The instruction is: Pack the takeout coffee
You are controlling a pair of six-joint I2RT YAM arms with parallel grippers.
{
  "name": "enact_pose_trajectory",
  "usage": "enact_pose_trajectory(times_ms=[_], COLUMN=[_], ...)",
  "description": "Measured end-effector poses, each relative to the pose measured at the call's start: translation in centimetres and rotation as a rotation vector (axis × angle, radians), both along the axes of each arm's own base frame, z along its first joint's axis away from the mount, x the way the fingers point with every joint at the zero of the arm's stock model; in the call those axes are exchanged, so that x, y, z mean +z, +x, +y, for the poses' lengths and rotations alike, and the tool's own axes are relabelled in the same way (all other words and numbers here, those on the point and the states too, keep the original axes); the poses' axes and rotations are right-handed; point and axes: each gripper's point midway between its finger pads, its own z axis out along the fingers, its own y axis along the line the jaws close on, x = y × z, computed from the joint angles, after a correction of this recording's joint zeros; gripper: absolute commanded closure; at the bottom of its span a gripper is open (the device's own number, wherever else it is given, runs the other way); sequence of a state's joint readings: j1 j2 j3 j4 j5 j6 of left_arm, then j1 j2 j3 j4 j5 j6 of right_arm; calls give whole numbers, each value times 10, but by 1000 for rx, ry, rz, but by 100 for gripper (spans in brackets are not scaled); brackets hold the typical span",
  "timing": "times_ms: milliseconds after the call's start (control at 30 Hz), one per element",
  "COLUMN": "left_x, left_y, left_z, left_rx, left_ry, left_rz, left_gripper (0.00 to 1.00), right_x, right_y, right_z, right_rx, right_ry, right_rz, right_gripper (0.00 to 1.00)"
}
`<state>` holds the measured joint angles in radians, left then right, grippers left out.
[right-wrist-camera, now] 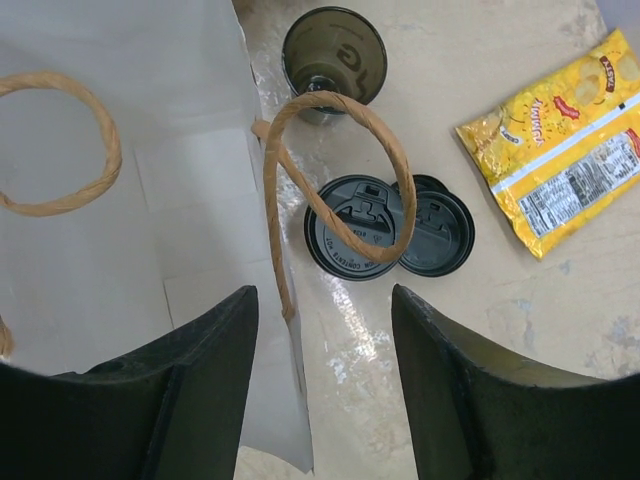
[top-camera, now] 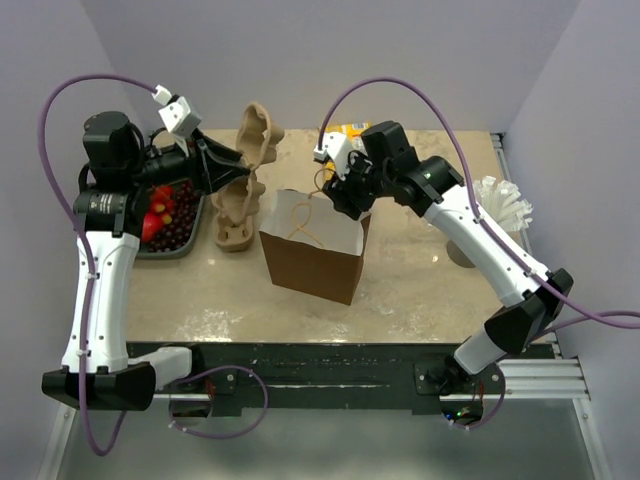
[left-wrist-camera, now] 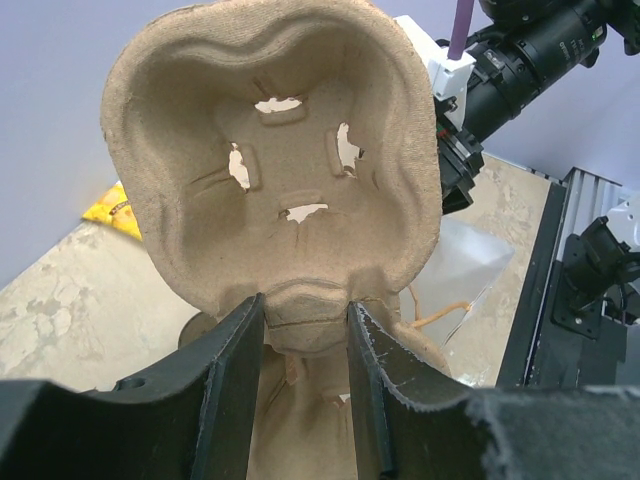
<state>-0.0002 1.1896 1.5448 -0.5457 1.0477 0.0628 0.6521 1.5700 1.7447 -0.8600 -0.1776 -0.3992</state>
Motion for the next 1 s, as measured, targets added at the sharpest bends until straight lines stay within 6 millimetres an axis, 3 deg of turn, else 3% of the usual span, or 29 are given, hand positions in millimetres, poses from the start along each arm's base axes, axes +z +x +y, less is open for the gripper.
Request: enact_pose_trajectory(times_ms=[233,333,367,433,567,700,900,1000], left_x=[-3,-2,-2,-1,5,7,8,11], left_y=[1,4,5,6,11,10,-24,-45], left_z=[-3,-2,-1,-1,1,3,-6,-9], left_rx=[-1,4,5,9,37,76,24,-10], left_ry=[11,27,34,44,62,49,29,22], left_rz=[18,17,12,7,-28,-95,-222,-301], left_gripper=[100,100,100,100,100,100,100,100], right_x=[-5,-18,-22,-32,-29,-3,37,40], right_y=[-2,-2,-1,-1,-3,-6,-42,-65], right_z=[5,8,9,10,8,6,-3,0], right_rx=[58,81,89,96,103,89,121,153], right_ry=[38,33,30,23,32,68,117,126], right_rz=[39,98,112,149,181,147,54,56], right_gripper=[64,77,90,100,100,100,100,100])
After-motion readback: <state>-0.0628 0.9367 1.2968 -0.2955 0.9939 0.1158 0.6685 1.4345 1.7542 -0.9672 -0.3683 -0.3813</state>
